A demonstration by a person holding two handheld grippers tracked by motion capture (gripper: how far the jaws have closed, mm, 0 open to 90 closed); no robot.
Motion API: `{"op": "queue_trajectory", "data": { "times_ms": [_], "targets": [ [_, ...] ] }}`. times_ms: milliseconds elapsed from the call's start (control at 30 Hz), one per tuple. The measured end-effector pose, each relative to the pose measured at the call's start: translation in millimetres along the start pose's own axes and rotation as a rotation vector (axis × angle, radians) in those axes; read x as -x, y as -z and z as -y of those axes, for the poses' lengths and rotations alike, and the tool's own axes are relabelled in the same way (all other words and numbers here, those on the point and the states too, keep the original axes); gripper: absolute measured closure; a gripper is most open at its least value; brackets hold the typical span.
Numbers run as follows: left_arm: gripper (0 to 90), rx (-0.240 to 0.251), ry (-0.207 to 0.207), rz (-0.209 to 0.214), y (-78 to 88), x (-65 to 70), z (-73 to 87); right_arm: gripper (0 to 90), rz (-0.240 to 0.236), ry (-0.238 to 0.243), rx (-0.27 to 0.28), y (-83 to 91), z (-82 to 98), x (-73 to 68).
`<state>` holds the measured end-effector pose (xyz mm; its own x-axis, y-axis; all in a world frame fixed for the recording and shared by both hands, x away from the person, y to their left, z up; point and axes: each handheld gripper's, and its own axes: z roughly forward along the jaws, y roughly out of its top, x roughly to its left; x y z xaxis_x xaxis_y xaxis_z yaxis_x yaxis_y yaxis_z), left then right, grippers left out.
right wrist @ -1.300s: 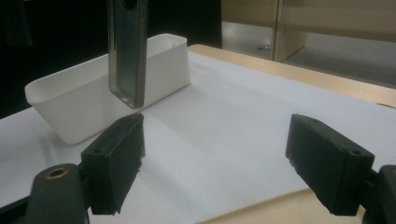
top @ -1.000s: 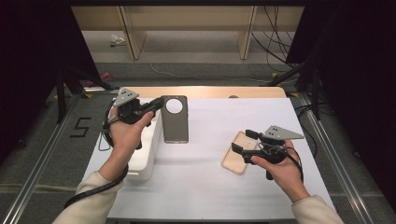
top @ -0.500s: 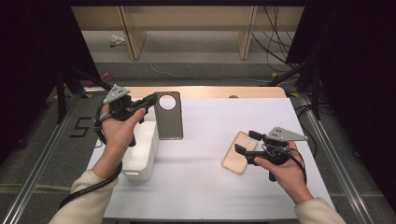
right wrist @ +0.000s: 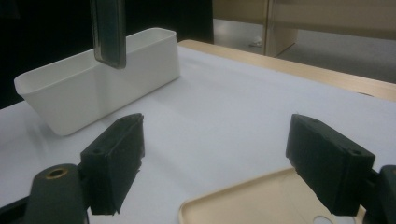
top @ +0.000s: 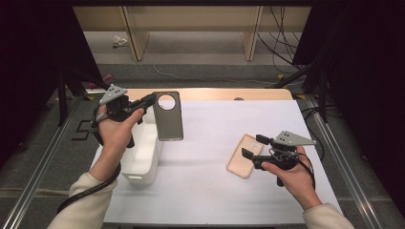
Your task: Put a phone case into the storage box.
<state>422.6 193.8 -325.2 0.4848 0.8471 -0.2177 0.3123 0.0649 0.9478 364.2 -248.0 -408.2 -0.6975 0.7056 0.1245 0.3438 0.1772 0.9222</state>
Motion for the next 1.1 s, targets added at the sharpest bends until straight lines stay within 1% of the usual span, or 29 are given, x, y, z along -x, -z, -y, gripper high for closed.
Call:
{"op": "queue_trajectory", "data": {
  "times_ms": [367,633,933,1100],
  "targets": [
    [84.8,0.005,-0.005,-0.011,4.0,-8.8,-3.7,20.3,0.013,-0.002,-0.004,3.6,2.3,2.4],
    [84.8,0.012,-0.009,-0.023,8.4,-17.8,-7.1,20.4,0.016,-0.002,-0.007,4.7,3.8,3.2],
    [84.8,0.011,-0.009,-0.035,8.8,-26.3,-6.3,20.3,0.021,0.003,-0.011,5.3,4.8,3.8],
    [84.8,0.011,-0.013,-0.031,9.5,-31.4,-6.5,20.3,0.024,0.007,-0.015,5.7,5.1,4.0]
  ]
}}
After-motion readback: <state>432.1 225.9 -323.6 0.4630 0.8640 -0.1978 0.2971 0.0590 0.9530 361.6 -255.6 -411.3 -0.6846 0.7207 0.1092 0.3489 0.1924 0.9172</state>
